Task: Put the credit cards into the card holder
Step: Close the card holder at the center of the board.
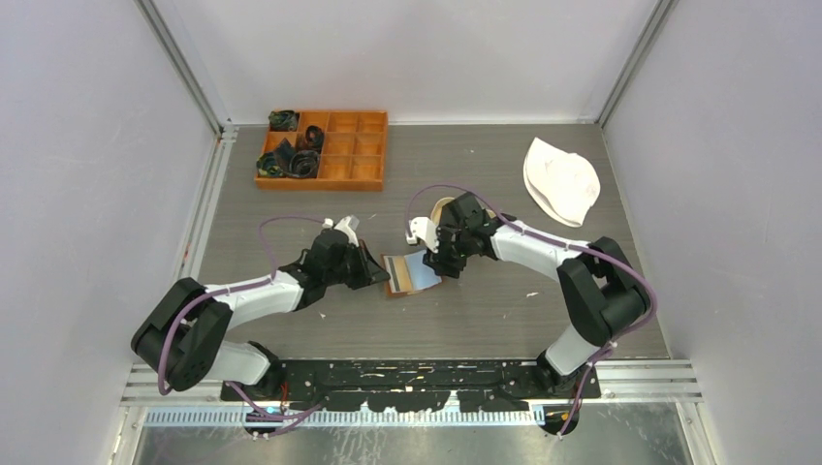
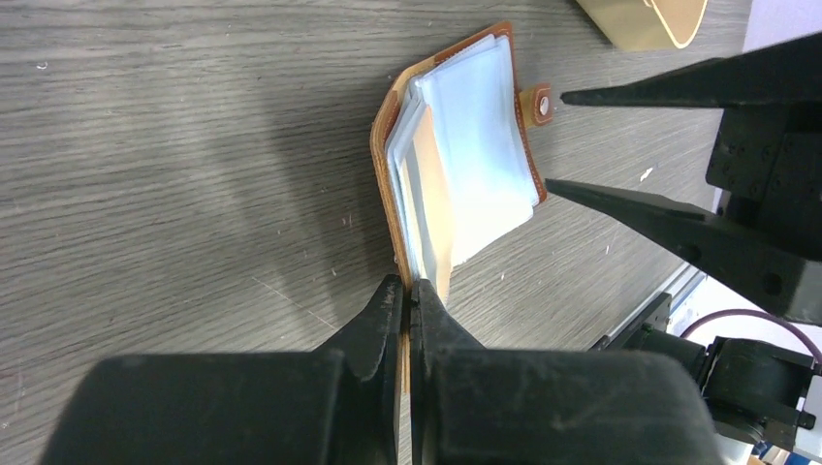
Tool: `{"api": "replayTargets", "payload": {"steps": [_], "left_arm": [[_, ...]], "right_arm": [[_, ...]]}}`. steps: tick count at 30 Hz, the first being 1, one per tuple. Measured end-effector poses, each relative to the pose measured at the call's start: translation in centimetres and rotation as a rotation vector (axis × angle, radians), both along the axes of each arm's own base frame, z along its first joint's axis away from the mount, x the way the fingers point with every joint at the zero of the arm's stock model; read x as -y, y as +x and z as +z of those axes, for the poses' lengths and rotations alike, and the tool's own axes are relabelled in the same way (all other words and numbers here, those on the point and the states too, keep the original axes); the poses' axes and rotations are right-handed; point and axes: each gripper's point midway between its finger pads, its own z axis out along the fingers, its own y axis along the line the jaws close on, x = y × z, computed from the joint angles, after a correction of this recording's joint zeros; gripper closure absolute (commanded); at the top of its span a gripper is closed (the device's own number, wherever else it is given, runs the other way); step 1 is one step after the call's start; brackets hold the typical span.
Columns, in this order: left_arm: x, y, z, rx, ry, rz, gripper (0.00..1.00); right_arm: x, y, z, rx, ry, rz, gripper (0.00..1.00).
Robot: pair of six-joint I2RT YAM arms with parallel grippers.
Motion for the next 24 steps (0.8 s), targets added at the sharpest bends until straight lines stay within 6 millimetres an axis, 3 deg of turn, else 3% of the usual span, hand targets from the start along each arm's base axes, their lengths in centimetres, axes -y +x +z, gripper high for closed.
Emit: {"api": "replayTargets", "payload": {"steps": [6,16,24], "left_arm": [[-0.1,-0.2,-0.2,-0.011,0.005,-0.003,1.00],[-0.2,-0.3,0.9,0.008,-0.007,0.000,1.00],[-1.0,-0.7,0.9,0.003,0.025,0.008,1.00]], "right_arm": [[-0.7,1.2,-1.9,0.039,-0.047,-0.033,0.50],[-0.8,2.5,-2.1,0.112,-0.103,-0.082,0.80],[-0.3,3.1,-2.0,0.133,-0.129,-0.110,0.96]]}}
